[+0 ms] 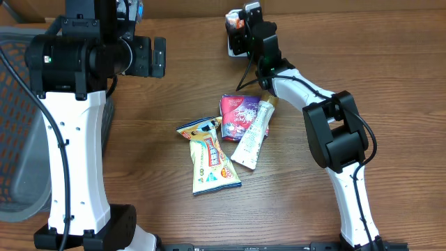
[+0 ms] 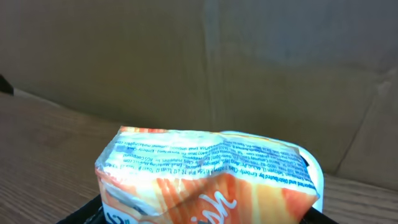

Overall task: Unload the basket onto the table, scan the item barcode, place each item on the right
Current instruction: 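Hold the orange pack's barcode in front of the white scanner, then carry the orange pack to the right table edge and release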

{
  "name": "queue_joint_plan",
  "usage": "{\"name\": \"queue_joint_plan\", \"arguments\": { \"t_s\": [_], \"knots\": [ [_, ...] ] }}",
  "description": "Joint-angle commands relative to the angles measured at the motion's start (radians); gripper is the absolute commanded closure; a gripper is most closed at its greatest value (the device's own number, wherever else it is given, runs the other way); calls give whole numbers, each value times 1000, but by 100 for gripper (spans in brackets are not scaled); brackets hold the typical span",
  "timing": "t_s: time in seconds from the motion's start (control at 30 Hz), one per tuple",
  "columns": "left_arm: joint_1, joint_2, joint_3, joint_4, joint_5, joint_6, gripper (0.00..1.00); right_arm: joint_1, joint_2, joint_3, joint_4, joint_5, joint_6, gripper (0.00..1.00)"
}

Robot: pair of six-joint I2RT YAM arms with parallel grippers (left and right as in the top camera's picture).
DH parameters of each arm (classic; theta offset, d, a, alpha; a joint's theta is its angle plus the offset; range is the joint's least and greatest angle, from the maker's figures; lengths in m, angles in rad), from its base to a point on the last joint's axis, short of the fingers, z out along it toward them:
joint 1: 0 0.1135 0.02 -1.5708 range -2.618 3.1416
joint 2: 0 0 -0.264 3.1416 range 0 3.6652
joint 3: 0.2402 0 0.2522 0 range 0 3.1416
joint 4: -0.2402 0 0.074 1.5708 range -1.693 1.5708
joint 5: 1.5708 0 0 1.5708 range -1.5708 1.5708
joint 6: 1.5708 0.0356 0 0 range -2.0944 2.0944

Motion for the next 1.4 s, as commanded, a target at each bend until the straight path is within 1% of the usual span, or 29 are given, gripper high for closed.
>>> {"name": "queue_joint_plan", "arguments": {
  "t_s": [0.0,0.1,0.47,0.6,0.67,0.77,0.83,0.9,0.93,0.97,1.07,1.13,1.2,1.23,1.27,1.3,1.37],
  "knots": [
    [3,9,8,2,-5,13,0,-9,9,29,10,2,-63,39],
    [3,9,8,2,-5,13,0,-10,9,29,14,10,-94,41],
    [3,9,8,2,-5,13,0,-13,-4,29,-18,28,-103,40],
    [3,9,8,2,-5,13,0,-13,-90,29,-119,34,-104,39],
    [3,9,8,2,-5,13,0,-14,-154,29,-182,74,-104,40],
    [3,9,8,2,-5,13,0,-17,-274,29,-324,177,-104,40],
    [3,9,8,2,-5,13,0,-21,-367,29,-458,249,-103,37],
    [3,9,8,2,-5,13,0,-30,-457,29,-613,333,-100,37],
    [3,9,8,2,-5,13,0,-40,-515,29,-742,396,-50,38],
    [3,9,8,2,-5,13,0,-46,-543,29,-811,421,-19,38],
    [3,9,8,2,-5,13,0,-109,-641,29,-1179,508,143,41],
    [3,9,8,2,-5,13,0,-183,-662,29,-1392,516,235,41],
    [3,9,8,2,-5,13,0,-285,-660,18,-1550,514,346,40],
    [3,9,8,2,-5,13,0,-343,-655,-6,-1592,509,400,40],
    [3,9,8,2,-5,13,0,-412,-653,-43,-1609,491,418,39],
    [3,9,8,2,-5,13,0,-474,-650,-79,-1607,478,418,36],
    [3,9,8,2,-5,13,0,-602,-644,-155,-1580,449,418,35]
  ]
}}
